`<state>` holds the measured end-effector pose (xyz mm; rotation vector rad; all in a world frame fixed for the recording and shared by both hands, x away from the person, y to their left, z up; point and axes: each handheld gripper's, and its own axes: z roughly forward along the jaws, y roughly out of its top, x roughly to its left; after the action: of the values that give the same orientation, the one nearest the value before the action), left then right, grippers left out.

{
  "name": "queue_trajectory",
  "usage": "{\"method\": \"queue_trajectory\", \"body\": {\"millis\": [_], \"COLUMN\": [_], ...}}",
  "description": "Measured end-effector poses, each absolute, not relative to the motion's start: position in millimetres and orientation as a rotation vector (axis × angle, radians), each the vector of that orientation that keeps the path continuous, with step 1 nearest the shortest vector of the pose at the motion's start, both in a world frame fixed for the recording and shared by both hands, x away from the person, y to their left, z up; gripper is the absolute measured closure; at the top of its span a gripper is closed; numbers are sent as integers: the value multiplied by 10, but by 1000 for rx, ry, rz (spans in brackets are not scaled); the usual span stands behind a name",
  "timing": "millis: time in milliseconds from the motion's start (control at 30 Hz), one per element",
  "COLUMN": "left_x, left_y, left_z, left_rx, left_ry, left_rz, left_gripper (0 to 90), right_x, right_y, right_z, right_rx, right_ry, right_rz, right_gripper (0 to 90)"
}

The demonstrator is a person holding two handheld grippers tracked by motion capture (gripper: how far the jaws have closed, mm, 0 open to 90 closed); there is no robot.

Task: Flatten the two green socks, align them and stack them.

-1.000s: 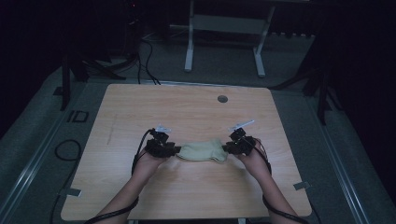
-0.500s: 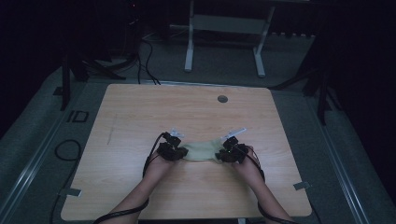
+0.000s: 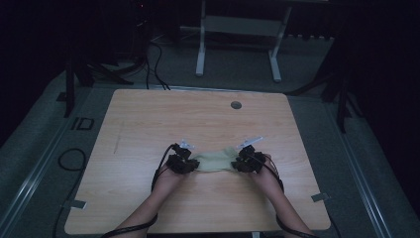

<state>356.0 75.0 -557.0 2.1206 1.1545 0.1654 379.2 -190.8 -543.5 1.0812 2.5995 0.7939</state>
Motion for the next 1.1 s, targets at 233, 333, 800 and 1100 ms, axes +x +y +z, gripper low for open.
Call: {"method": "queue_trajectory", "body": {"millis": [233, 333, 800, 1100], "left_x": [3547, 3549, 3410, 3342], "left_y": [721, 720, 678, 702], "left_z": [-5558, -5557, -5431, -5436], "left_rx": [2150, 2137, 2006, 1961], "left_ry": [1111, 1109, 1024, 994], "left_rz": [170, 147, 217, 297], "left_gripper": [742, 723, 166, 9], "right_x": [3769, 3766, 3711, 3676], "right_y": [-1896, -1910, -1975, -1989], "right_z": [-5440, -5447, -5243, -5229], "right_rx": [1064, 1074, 1092, 1070], "right_ry": [2586, 2578, 2476, 2440], "right_rz": [785, 799, 1086, 1198], "right_gripper": [630, 606, 348, 126]}}
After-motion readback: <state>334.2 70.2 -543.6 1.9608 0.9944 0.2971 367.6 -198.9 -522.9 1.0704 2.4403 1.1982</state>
